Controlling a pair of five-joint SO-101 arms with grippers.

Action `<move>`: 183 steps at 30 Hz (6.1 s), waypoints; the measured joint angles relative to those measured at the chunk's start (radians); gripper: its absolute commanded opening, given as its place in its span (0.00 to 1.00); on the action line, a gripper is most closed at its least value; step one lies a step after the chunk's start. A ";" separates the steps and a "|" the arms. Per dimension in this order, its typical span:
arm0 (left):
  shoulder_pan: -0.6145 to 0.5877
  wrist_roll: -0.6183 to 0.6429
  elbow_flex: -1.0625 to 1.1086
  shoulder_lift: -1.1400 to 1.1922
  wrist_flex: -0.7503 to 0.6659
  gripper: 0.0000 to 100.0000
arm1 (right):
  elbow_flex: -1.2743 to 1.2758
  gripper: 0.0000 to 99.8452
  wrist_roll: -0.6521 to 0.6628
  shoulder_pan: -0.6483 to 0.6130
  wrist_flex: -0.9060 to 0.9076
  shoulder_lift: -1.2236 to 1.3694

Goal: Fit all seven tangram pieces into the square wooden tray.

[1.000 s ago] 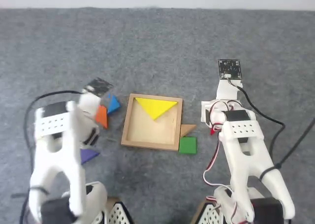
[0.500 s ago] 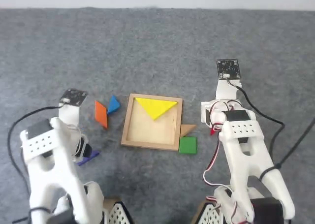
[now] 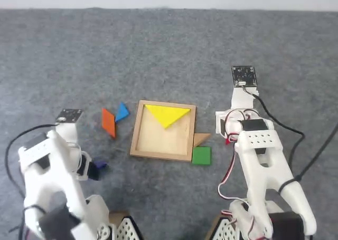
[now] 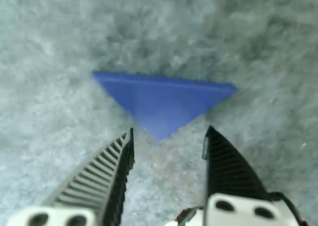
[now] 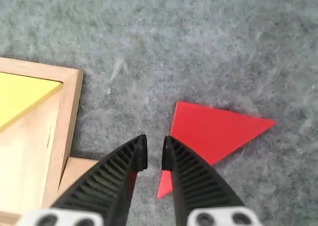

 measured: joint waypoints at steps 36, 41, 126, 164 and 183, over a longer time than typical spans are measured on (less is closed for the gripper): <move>-0.023 0.175 -0.219 0.080 -0.049 0.23 | 0.000 0.06 0.000 -0.002 0.000 0.000; -0.049 0.410 -0.219 0.068 -0.037 0.18 | 0.000 0.06 0.037 -0.002 0.000 0.000; 0.189 0.856 -0.448 0.244 0.061 0.30 | 0.000 0.06 0.054 -0.002 0.000 -0.005; 0.232 0.911 -0.342 0.400 -0.086 0.25 | 0.000 0.06 0.054 -0.002 0.000 -0.005; 0.180 0.674 -0.678 0.620 -0.060 0.10 | 0.000 0.06 0.054 -0.002 0.000 -0.005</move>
